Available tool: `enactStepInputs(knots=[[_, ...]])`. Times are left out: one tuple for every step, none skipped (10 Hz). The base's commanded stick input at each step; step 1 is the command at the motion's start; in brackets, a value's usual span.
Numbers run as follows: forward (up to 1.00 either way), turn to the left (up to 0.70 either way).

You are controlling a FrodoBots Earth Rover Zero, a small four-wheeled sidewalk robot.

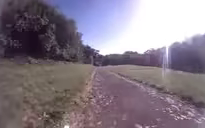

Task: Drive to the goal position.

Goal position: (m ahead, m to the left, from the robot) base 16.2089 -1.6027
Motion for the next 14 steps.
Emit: enactStepInputs(knots=[[1.0,0.02],[1.0,0.02],[1.0,0.02],[1.0,0.02],[1.0,0.02],[1.0,0.02],[1.0,0.02],[1.0,0.02],[1.0,0.0],[1.0,0.0],[1.0,0.0],[1.0,0.01],[1.0,0.02],[1.0,0.4]])
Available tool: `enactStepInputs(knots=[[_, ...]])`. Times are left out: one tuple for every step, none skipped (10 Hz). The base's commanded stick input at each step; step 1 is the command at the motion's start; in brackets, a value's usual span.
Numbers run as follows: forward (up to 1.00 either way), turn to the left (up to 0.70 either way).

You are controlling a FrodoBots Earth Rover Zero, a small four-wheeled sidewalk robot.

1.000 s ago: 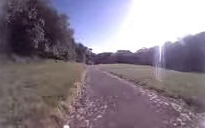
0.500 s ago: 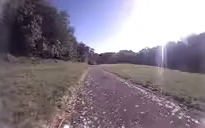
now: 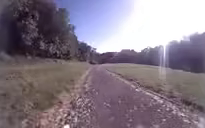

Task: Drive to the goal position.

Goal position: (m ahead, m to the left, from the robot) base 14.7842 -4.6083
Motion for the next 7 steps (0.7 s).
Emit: enactStepInputs(knots=[[1.0,0.4],[1.0,0.4],[1.0,0.4],[1.0,0.02],[1.0,0.01],[1.0,0.0],[1.0,0.0]])
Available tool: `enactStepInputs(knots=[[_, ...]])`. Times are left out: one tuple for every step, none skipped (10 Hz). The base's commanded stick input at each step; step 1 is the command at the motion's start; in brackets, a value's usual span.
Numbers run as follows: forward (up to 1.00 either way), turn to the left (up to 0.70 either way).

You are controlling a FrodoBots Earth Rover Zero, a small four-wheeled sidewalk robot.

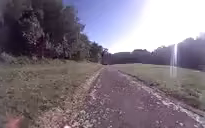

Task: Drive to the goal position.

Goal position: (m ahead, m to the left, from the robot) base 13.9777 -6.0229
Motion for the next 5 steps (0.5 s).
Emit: enactStepInputs(knots=[[1.0,0.0],[1.0,0.0],[1.0,0.0],[1.0,0.0],[1.0,0.0]])
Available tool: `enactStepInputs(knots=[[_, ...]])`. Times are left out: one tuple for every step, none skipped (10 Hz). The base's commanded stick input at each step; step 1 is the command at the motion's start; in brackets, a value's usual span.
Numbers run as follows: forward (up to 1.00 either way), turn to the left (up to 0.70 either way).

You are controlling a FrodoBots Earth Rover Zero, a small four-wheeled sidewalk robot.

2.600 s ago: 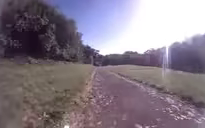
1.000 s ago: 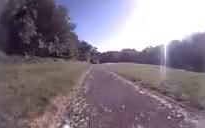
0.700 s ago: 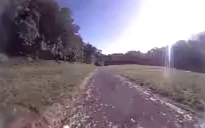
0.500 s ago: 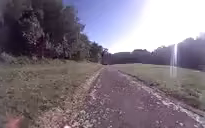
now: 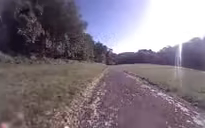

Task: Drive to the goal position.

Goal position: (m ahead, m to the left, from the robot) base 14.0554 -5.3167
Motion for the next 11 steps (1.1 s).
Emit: enactStepInputs(knots=[[1.0,-0.14],[1.0,-0.31],[1.0,-0.34],[1.0,-0.23],[1.0,0.0],[1.0,0.0],[1.0,0.0],[1.0,0.0],[1.0,0.0],[1.0,0.0],[1.0,0.0]])
